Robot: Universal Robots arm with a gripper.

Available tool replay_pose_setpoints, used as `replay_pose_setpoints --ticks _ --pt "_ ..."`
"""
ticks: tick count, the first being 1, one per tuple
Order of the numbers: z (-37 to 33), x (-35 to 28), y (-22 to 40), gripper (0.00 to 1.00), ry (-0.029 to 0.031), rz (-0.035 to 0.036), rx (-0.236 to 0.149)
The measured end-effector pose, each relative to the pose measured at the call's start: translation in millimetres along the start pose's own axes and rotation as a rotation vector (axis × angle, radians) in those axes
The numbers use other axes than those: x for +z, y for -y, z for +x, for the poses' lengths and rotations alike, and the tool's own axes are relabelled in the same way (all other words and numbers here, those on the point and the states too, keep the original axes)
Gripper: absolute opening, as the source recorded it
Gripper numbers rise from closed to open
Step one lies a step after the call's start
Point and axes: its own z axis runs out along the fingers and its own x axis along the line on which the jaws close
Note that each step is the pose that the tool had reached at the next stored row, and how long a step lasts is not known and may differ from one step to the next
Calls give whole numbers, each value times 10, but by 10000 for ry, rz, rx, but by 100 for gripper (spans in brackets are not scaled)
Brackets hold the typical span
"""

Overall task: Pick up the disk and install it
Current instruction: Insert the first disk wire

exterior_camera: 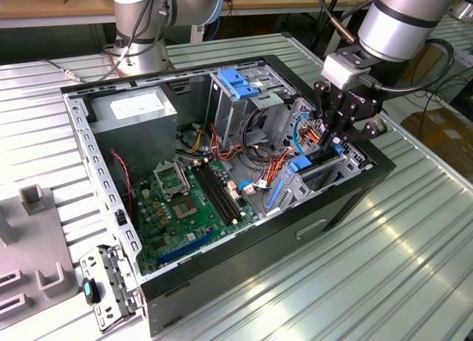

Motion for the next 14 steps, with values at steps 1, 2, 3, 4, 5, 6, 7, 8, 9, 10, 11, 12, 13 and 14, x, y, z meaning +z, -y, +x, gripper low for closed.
replay_pose_setpoints --ticks 1,2,3,4,5,6,7,8,9,10,11,12,13,14 --pt "0 -7 1 16 -3 0 -1" --pt "0 -12 1 16 -4 -1 0" --pt "0 -12 1 16 0 0 0" --pt "0 -12 1 16 0 0 0" --pt "0 -12 1 16 0 0 1" --pt "0 -12 1 16 0 0 2" --pt "0 -12 1 16 -1 0 8" --pt "0 -12 1 16 -4 -2 56" --pt "0 -10 1 16 -5 -2 107" --pt "0 -8 1 16 -6 -4 219" --pt "0 -7 1 16 -8 -6 325" --pt "0 -7 1 16 -9 -7 386" --pt "0 -6 1 16 -10 -8 412" --pt "0 -1 1 16 -11 -8 445"
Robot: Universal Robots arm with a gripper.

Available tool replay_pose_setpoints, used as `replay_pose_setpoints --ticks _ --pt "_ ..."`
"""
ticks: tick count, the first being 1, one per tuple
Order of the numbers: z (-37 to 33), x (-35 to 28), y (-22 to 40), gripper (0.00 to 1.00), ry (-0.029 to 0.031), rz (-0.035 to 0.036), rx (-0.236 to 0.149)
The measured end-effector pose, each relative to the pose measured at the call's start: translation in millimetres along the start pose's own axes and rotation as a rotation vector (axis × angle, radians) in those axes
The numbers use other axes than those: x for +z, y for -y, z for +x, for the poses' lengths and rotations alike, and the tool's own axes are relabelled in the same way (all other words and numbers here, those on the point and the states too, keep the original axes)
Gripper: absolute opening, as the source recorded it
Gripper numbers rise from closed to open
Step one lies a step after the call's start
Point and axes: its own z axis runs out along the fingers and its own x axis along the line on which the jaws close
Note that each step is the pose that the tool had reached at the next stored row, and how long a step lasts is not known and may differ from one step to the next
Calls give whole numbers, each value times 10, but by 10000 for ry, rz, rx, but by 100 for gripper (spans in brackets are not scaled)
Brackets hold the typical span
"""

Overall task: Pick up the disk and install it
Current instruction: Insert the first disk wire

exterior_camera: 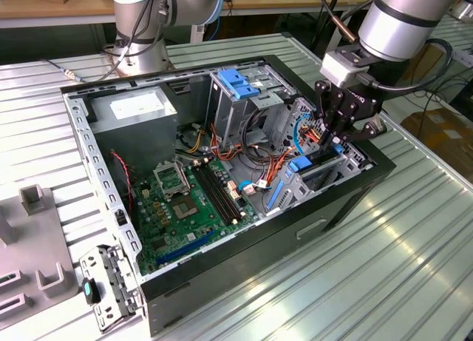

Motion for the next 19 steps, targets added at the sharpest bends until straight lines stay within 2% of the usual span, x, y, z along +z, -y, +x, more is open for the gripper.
replay_pose_setpoints --ticks 10,19 --pt "0 27 0 16 0 -2 75" --pt "0 -8 21 16 0 -2 88"
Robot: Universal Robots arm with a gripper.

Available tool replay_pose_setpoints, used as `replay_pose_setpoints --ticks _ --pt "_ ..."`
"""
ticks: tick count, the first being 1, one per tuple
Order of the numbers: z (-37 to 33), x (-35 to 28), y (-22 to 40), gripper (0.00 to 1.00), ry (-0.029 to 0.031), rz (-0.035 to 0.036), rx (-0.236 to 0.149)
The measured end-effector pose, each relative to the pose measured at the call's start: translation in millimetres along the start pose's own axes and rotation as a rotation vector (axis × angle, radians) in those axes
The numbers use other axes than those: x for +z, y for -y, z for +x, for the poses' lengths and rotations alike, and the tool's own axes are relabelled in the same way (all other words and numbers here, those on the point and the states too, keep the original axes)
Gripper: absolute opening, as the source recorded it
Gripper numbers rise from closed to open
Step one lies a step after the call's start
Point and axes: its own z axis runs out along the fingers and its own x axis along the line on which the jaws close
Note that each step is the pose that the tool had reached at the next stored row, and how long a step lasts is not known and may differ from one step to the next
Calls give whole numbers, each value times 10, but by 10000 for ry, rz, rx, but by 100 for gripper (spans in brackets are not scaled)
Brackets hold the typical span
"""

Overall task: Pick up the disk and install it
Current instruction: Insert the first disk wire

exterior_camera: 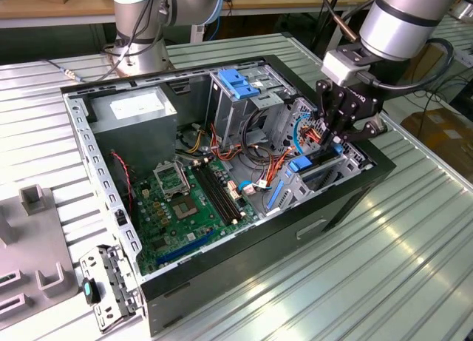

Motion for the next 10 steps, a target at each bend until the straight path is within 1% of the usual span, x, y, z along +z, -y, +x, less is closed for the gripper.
replay_pose_setpoints --ticks 2,6,8,10 --pt "0 -1 -1 16 -2 0 0" --pt "1 4 -38 16 -2 8 34" --pt "1 5 -39 16 -6 6 200" --pt "1 5 -39 16 -8 5 244"
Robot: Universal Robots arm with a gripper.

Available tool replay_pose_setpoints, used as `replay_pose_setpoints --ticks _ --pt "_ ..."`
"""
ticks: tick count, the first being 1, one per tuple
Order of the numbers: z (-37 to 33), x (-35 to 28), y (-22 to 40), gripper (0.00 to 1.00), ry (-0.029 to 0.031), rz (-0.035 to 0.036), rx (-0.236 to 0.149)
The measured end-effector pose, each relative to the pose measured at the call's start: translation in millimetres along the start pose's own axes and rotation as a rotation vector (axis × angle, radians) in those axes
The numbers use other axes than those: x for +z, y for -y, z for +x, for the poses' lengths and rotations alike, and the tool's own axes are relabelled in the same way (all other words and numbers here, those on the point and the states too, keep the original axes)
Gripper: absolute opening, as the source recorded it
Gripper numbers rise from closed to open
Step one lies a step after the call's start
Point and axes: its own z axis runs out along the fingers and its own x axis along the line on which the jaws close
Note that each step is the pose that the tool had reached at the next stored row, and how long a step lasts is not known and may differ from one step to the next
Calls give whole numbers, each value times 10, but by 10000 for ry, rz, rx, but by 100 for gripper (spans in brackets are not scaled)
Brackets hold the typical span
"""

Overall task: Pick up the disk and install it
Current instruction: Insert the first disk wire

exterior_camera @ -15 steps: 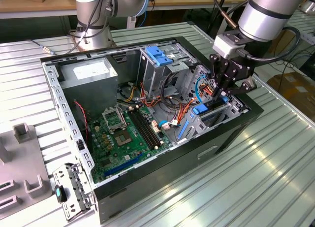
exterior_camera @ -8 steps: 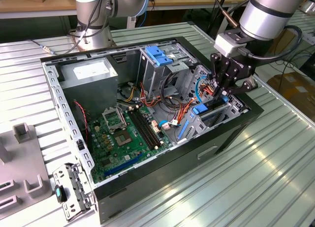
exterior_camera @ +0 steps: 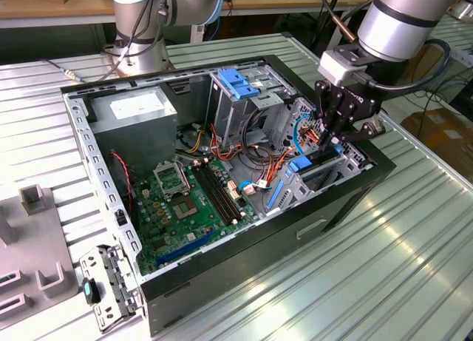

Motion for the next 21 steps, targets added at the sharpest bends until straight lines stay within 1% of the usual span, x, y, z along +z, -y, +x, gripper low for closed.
replay_pose_setpoints --ticks 4,6,8,18,21 --pt "0 0 7 16 1 5 1" --pt "0 1 8 16 3 44 0" --pt "0 1 7 16 5 99 -2" --pt "9 7 -3 16 10 118 -28" --pt "9 26 -4 16 10 117 -28"
